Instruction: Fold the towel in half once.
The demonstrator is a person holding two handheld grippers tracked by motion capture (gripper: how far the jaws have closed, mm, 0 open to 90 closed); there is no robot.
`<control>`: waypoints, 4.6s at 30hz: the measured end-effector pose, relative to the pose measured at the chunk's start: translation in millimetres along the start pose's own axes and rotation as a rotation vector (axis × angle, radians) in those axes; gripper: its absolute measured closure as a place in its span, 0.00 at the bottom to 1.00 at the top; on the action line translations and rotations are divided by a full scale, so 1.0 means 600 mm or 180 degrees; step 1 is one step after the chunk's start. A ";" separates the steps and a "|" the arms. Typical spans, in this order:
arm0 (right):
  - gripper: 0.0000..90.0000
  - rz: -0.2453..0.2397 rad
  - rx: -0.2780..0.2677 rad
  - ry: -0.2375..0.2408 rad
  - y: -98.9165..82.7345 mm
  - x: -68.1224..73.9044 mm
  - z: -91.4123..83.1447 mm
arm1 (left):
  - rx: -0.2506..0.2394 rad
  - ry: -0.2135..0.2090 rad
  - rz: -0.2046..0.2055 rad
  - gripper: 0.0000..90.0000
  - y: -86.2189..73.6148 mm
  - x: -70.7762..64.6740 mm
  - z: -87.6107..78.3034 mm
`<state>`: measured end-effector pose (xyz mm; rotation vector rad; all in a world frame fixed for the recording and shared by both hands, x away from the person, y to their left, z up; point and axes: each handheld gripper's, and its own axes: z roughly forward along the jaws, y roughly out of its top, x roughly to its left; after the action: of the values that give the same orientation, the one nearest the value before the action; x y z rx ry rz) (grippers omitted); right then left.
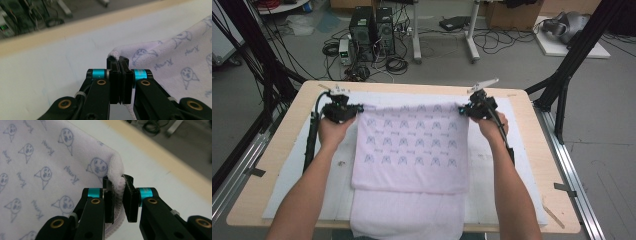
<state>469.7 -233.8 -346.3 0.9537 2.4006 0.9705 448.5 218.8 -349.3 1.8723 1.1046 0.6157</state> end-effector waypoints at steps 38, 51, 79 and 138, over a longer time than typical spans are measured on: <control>0.44 0.0057 -0.0017 0.0528 -0.077 0.045 -0.008 | 0.0282 -0.0486 0.0208 0.55 -0.082 -0.034 -0.014; 0.47 -0.0102 -0.0128 0.0712 -0.121 0.104 -0.030 | 0.0261 -0.0679 0.0389 0.55 -0.134 -0.073 -0.054; 0.83 -0.0330 -0.0024 0.1110 -0.271 0.212 -0.074 | 0.0540 -0.1073 0.0770 0.65 -0.262 -0.152 -0.124; 0.99 -0.0726 0.0082 0.1364 -0.174 0.263 -0.065 | 0.0492 -0.1099 0.0704 0.82 -0.264 -0.154 -0.121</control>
<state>290.9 -195.0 -408.5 0.4970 2.7982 1.1501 277.5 207.6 -446.7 2.1547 0.7439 0.3152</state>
